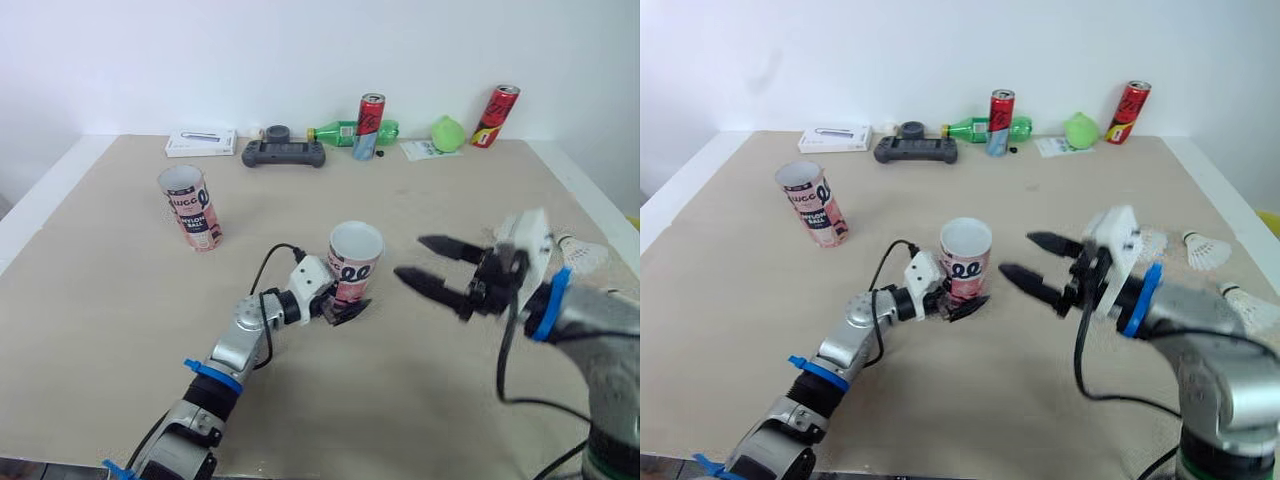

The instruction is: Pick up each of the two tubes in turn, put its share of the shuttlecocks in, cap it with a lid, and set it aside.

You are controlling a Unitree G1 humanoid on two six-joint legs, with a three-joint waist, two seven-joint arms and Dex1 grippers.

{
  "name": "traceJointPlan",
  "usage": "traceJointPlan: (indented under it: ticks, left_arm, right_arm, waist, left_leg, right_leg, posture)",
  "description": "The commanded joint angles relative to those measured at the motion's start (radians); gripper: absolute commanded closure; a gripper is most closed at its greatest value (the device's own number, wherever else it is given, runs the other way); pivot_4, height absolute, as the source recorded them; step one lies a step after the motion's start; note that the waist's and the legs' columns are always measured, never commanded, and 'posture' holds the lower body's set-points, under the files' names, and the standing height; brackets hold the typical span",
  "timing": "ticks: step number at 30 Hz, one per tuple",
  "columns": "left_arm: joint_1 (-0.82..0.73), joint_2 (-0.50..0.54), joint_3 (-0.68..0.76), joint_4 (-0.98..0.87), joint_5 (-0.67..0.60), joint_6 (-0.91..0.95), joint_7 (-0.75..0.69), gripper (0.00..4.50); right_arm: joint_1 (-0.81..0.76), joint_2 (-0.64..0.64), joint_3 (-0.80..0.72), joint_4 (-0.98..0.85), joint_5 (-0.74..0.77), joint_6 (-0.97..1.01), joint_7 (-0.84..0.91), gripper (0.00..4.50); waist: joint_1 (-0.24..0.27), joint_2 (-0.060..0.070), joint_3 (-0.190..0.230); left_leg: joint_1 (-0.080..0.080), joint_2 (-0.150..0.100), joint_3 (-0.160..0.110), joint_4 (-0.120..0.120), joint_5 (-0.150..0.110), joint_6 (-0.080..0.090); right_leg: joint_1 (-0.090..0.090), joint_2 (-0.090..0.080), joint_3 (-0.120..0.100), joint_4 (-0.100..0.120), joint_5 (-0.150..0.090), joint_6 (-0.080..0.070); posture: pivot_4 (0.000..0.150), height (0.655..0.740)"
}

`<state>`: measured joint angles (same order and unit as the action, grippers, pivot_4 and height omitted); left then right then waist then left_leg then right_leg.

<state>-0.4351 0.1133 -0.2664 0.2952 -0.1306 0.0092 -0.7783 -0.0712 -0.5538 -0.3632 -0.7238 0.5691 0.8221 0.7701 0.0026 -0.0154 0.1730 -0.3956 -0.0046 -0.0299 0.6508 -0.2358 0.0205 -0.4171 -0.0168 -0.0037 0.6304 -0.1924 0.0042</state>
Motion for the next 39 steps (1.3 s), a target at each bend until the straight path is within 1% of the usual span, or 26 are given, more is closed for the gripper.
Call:
traceJointPlan:
  ticks: [1, 5, 9, 11, 13, 17, 21, 27, 32, 39]
  left_arm:
    - [-0.002, 0.028, 0.020, -0.095, -0.040, 0.023, -0.040, 0.00]
    - [0.029, 0.100, 0.041, -0.182, -0.072, 0.069, -0.079, 0.00]
    - [0.083, 0.187, 0.094, -0.307, -0.138, 0.153, -0.108, 0.00]
    - [0.157, 0.310, 0.151, -0.432, -0.203, 0.245, -0.169, 0.00]
    - [0.206, 0.407, 0.207, -0.510, -0.243, 0.289, -0.203, 0.00]
    - [0.224, 0.497, 0.313, -0.576, -0.349, 0.354, -0.219, 0.00]
    - [0.194, 0.507, 0.378, -0.589, -0.407, 0.376, -0.199, 0.00]
    - [0.205, 0.511, 0.371, -0.583, -0.388, 0.358, -0.189, 0.00]
    - [0.255, 0.512, 0.350, -0.614, -0.366, 0.350, -0.175, 0.00]
    - [0.276, 0.512, 0.345, -0.635, -0.361, 0.353, -0.153, 0.00]
  right_arm:
    - [0.074, 0.061, 0.073, -0.051, -0.060, -0.117, -0.082, 0.14]
    - [0.123, 0.121, 0.195, 0.045, -0.166, -0.265, -0.130, 0.14]
    - [0.105, 0.172, 0.290, 0.146, -0.227, -0.372, -0.161, 0.14]
    - [0.069, 0.212, 0.359, 0.246, -0.270, -0.437, -0.172, 0.14]
    - [0.044, 0.238, 0.399, 0.319, -0.294, -0.485, -0.174, 0.14]
    - [0.017, 0.266, 0.444, 0.394, -0.309, -0.543, -0.162, 0.14]
    - [-0.018, 0.286, 0.471, 0.454, -0.306, -0.573, -0.152, 0.14]
    - [-0.097, 0.320, 0.513, 0.554, -0.323, -0.611, -0.142, 0.14]
    - [-0.185, 0.367, 0.539, 0.698, -0.352, -0.665, -0.144, 0.14]
    - [-0.299, 0.438, 0.553, 0.875, -0.387, -0.740, -0.162, 0.14]
  waist:
    - [0.000, 0.000, 0.000]
    - [-0.006, 0.000, 0.000]
    - [-0.019, -0.001, 0.001]
    - [-0.026, -0.003, 0.003]
    - [-0.034, -0.006, 0.004]
    - [-0.024, -0.006, 0.007]
    - [-0.022, -0.007, 0.007]
    - [-0.027, -0.009, 0.008]
    - [-0.026, -0.010, 0.008]
    - [-0.027, -0.010, 0.008]
  left_leg:
    - [0.000, 0.000, 0.000, 0.000, 0.000, 0.000]
    - [0.000, 0.002, 0.000, 0.000, 0.000, 0.000]
    - [0.000, 0.003, -0.001, 0.000, 0.000, 0.000]
    - [0.000, 0.003, -0.001, -0.002, 0.000, 0.000]
    - [0.000, 0.004, 0.000, -0.004, 0.000, 0.000]
    - [0.000, 0.004, 0.000, -0.011, 0.002, -0.004]
    - [-0.001, 0.003, 0.000, -0.012, 0.003, -0.005]
    - [0.000, 0.003, 0.000, -0.012, 0.003, -0.005]
    - [0.002, 0.005, 0.001, -0.013, 0.004, -0.006]
    - [0.003, 0.012, 0.003, -0.013, 0.004, -0.007]
  right_leg:
    - [-0.001, 0.001, 0.000, 0.000, -0.001, -0.001]
    - [-0.002, 0.002, 0.001, 0.000, -0.002, -0.003]
    - [-0.002, 0.002, 0.001, 0.000, -0.002, -0.004]
    - [-0.003, 0.002, 0.002, 0.001, -0.003, -0.005]
    - [-0.005, 0.002, 0.003, 0.001, -0.003, -0.005]
    - [-0.008, 0.002, 0.002, 0.001, -0.005, -0.009]
    - [-0.008, 0.001, 0.000, 0.001, -0.006, -0.011]
    - [-0.008, 0.001, 0.002, 0.001, -0.005, -0.010]
    - [-0.007, 0.004, 0.003, 0.002, -0.005, -0.011]
    - [-0.008, 0.012, 0.005, 0.003, -0.003, -0.015]
  posture:
    - [0.150, 0.7377]
    - [0.150, 0.7377]
    - [0.150, 0.7377]
    - [0.150, 0.7377]
    - [0.150, 0.7377]
    - [0.150, 0.7377]
    - [0.150, 0.7377]
    - [0.150, 0.7377]
    - [0.150, 0.7377]
    - [0.150, 0.7377]
